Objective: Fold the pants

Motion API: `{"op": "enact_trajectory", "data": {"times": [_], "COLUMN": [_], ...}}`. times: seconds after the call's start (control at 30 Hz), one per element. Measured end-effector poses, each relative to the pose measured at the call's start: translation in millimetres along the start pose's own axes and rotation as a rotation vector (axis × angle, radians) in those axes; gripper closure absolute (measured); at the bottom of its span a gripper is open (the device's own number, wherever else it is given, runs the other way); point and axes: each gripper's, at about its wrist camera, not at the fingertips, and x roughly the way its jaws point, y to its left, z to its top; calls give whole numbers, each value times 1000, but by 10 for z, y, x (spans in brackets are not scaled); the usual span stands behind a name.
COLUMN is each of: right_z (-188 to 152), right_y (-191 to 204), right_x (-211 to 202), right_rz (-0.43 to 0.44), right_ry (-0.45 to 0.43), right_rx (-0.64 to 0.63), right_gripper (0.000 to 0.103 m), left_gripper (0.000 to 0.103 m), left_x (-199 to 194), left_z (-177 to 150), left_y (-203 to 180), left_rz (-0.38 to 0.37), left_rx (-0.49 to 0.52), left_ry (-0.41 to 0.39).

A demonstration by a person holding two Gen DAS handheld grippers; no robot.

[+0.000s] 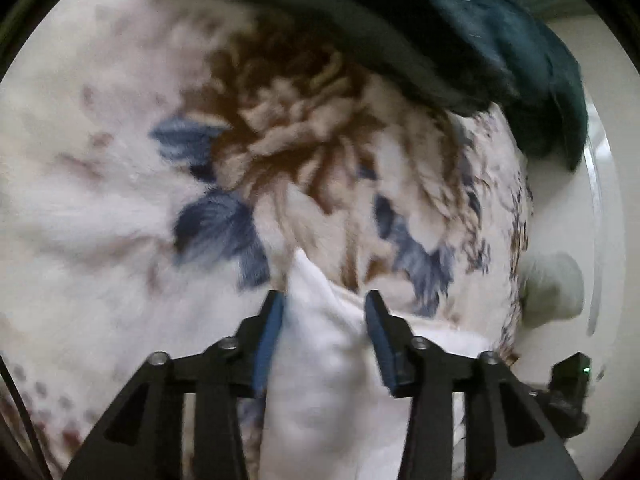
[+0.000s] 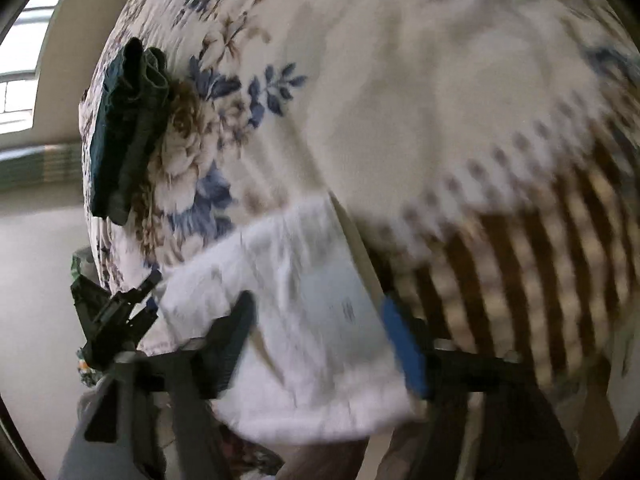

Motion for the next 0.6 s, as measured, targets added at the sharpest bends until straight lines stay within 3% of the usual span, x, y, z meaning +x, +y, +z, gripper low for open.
{"op": "enact_trajectory", "data": {"times": [0.1, 0.17, 0.23, 0.33, 0.4, 0.47, 0.5, 0.53, 0.57, 0.6], "right_z": [-463, -684, -884, -1055, -1107, -1094, -1079, -1069, -1067, -1069], "right_y": [-154, -265, -347, -434, -514, -505, -466, -439, -423, -436], "right_x": [138, 385, 668, 659, 667, 678, 650, 637, 632, 636], "right_rz": [-3, 12, 40, 26, 30, 67, 84, 98, 130, 197], "right_ry": [94, 166, 196, 114, 104, 110, 101, 95, 89, 71], "right_rx": [87, 150, 214, 249, 260, 219, 164, 122, 88, 76], "right_gripper": [25, 26, 71, 75, 75, 70, 63, 41, 28, 23], "left_gripper": [50, 38, 34, 33, 33, 18, 0, 0, 0, 0], "left_x": [-149, -112, -4, 102, 126, 97, 71, 30, 3, -3], "left_z": [-224, -330, -403, -402, -363, -350, -351, -365, -387, -412], "left_y": [-276, -412, -462, -441, -366, -306, -285, -244, -191, -145], "left_rz": [59, 106, 128, 182, 161, 152, 141, 110, 71, 40], "left_rx": [124, 184, 208, 207, 170, 145, 136, 126, 107, 89], "left_ry": [-22, -19, -1, 3, 10, -7, -16, -25, -28, -23]}}
